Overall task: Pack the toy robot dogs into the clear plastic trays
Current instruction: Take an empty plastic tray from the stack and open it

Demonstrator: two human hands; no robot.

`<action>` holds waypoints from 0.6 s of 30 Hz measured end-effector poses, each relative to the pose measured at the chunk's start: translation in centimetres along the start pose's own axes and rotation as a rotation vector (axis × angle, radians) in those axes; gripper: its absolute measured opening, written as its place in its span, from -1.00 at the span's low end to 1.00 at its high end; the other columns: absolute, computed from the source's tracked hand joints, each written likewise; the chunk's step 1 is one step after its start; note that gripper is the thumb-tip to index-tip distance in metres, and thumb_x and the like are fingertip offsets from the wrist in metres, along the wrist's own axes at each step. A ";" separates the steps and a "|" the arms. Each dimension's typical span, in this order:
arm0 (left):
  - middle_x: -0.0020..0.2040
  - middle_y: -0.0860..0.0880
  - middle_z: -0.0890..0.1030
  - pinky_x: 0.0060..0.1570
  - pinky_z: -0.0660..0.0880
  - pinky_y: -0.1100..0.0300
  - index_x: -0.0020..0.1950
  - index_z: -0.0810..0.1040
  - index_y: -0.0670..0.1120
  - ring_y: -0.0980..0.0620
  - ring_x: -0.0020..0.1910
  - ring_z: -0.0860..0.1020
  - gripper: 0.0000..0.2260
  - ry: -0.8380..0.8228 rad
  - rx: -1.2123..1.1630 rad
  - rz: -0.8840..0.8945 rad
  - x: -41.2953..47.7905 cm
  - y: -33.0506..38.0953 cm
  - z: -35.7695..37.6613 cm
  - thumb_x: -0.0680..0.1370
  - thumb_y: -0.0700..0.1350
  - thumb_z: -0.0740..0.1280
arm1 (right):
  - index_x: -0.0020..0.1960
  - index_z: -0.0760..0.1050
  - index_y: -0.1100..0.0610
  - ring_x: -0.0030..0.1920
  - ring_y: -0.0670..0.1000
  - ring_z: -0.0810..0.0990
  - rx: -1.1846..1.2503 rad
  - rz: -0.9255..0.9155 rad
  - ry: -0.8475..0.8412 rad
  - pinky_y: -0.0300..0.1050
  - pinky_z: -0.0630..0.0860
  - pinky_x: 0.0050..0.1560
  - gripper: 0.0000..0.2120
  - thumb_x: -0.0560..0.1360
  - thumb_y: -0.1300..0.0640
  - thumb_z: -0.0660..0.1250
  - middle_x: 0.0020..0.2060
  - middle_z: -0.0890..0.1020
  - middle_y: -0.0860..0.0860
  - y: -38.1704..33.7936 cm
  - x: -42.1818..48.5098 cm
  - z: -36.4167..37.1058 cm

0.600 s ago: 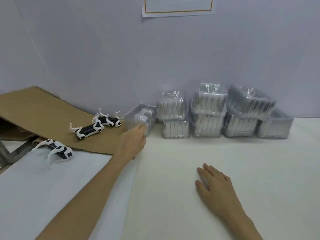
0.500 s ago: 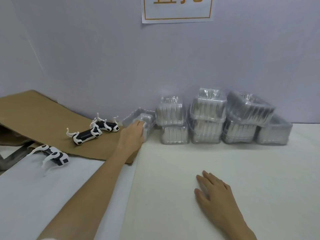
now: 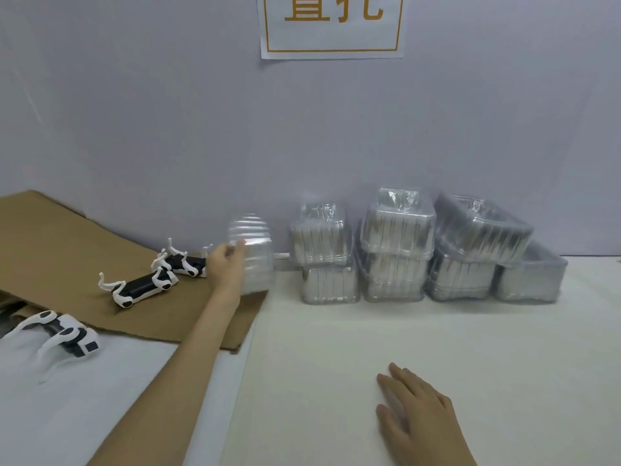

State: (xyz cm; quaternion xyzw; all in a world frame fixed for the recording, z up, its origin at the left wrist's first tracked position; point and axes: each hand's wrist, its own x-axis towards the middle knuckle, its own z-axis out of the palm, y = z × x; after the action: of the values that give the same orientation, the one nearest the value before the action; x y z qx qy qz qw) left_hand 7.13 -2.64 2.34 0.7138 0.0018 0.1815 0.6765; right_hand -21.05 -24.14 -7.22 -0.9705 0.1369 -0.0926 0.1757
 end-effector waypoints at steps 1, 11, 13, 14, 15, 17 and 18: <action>-0.12 -0.05 0.58 -0.08 0.53 0.16 -0.05 0.57 -0.09 -0.07 -0.07 0.56 -0.85 0.018 -0.308 -0.160 -0.4 0.5 -0.6 0.63 -0.04 0.34 | 0.51 0.12 -0.33 0.57 -0.27 -0.08 -0.001 0.000 0.000 -0.24 -0.08 0.48 -0.54 0.63 -0.21 0.08 0.58 -0.05 -0.31 0.0 -0.1 0.0; 0.18 -0.12 0.68 0.31 0.45 -0.09 0.20 0.61 -0.07 -0.09 0.23 0.58 -0.73 -0.292 -0.951 -0.672 -8.8 -5.3 -6.6 0.69 -0.04 0.15 | 0.41 0.26 -0.33 0.55 -0.29 0.02 0.100 -0.027 0.026 -0.25 -0.05 0.50 -0.61 0.61 -0.11 0.21 0.52 0.09 -0.36 -0.1 -0.8 -0.4; 0.14 -0.12 0.70 0.19 0.56 -0.11 0.05 0.69 -0.06 -0.11 0.15 0.65 -0.68 -0.288 -0.969 -0.697 -9.0 -5.9 -7.5 0.69 -0.04 0.15 | 0.21 0.42 -0.33 0.51 -0.25 0.20 0.211 0.009 0.031 -0.20 0.06 0.51 -0.70 0.57 0.01 0.34 0.45 0.28 -0.34 -0.3 -0.5 -0.8; 0.07 -0.11 0.72 0.06 0.63 -0.12 -0.07 0.74 -0.06 -0.10 0.06 0.70 -0.62 -0.280 -0.987 -0.711 -8.9 -6.0 -7.8 0.68 -0.03 0.15 | 0.10 0.48 -0.31 0.45 -0.22 0.31 0.285 0.033 0.034 -0.18 0.15 0.48 -0.70 0.54 0.08 0.39 0.38 0.39 -0.32 -0.5 -0.3 -1.0; 0.01 -0.11 0.73 -0.07 0.66 -0.10 -0.16 0.75 -0.07 -0.09 -0.02 0.72 -0.58 -0.261 -0.993 -0.722 -8.8 -6.1 -8.2 0.68 -0.02 0.15 | 0.01 0.53 -0.28 0.35 -0.19 0.43 0.358 0.035 0.046 -0.21 0.26 0.40 -0.69 0.52 0.15 0.43 0.28 0.50 -0.32 -0.8 0.0 -1.2; 0.00 -0.12 0.74 -0.17 0.68 -0.09 -0.08 0.77 -0.11 -0.09 -0.07 0.73 -0.63 -0.256 -0.963 -0.727 -8.8 -5.9 -9.1 0.66 0.00 0.21 | -0.09 0.62 -0.18 0.13 -0.14 0.62 0.550 0.008 0.139 -0.35 0.43 0.12 -0.67 0.49 0.29 0.44 0.02 0.66 -0.30 -1.6 0.7 -1.5; 0.04 -0.13 0.73 -0.10 0.67 -0.10 0.02 0.75 -0.13 -0.10 -0.02 0.72 -0.67 -0.290 -0.935 -0.728 -8.7 -5.7 -9.3 0.64 0.01 0.25 | -0.10 0.64 -0.14 0.04 -0.13 0.65 0.641 -0.024 0.201 -0.37 0.47 0.01 -0.66 0.49 0.34 0.44 -0.06 0.69 -0.25 -2.3 1.1 -1.9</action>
State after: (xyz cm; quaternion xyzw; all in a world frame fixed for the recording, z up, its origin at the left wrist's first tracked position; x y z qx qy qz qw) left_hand -2.09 4.69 -5.21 0.3119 0.0736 -0.1790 0.9302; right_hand -19.86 -22.97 -4.51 -0.8534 0.1063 -0.2282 0.4564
